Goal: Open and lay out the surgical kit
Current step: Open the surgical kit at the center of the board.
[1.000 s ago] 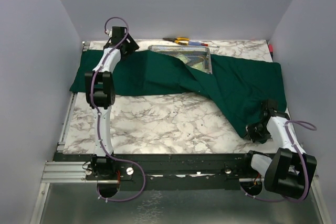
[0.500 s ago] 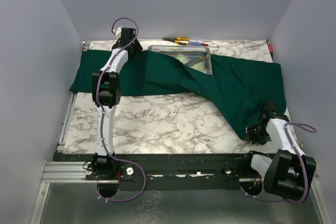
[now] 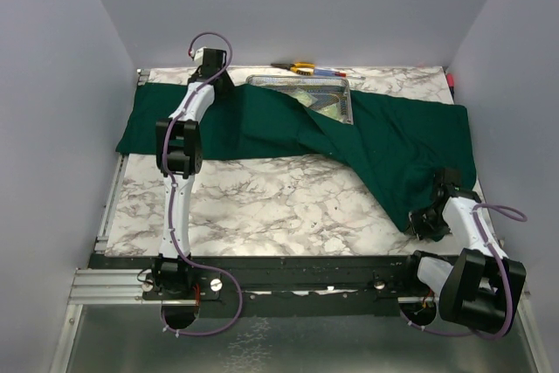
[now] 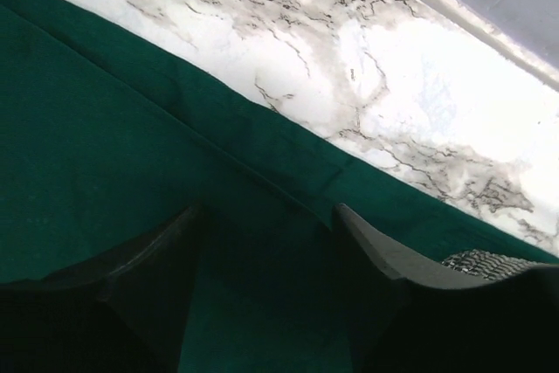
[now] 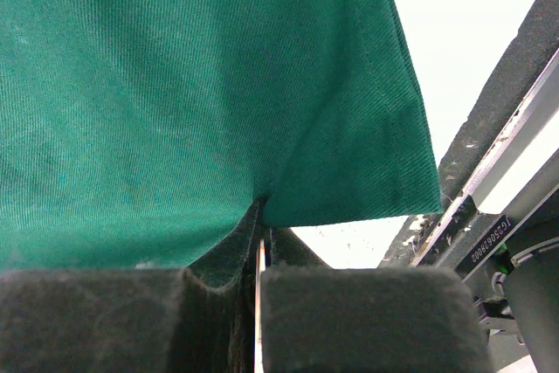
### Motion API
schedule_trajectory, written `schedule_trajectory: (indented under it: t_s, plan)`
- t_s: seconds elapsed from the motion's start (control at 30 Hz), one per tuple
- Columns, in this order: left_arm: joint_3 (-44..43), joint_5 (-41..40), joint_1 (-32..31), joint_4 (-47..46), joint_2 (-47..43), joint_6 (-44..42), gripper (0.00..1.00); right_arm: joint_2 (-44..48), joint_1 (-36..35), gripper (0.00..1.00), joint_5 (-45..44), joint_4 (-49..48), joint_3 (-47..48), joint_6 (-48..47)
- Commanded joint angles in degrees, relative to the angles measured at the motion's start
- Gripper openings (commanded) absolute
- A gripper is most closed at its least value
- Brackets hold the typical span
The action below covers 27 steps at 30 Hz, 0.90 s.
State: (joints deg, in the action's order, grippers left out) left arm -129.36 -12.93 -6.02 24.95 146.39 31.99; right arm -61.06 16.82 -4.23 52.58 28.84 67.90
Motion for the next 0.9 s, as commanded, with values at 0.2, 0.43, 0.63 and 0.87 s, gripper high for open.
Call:
schedule_trajectory:
  t_s: [0.2,0.43,0.63,0.87]
  plan:
    - [-0.8,0.2,0.2,1.7,0.1,-1.2,0.2,-0.1,0.0,0.0,-2.7,0.2,-0.4,0.2]
    - [0.3,0.4,0.9,2.0,-1.8,-1.2,0.0,-0.4,0.0,0.0,-2.9,0.2,0.1,0.2]
    - [3.9,-1.0,1.9,2.4,-7.1,-0.6,0.0,-1.7,0.0,0.0,-2.8,-1.1,1.0,0.4]
    - [15.7,-4.8,3.3,2.4,-17.6,0.4,0.0,-3.2,0.0,0.0,-2.8,-2.3,1.4,0.6]
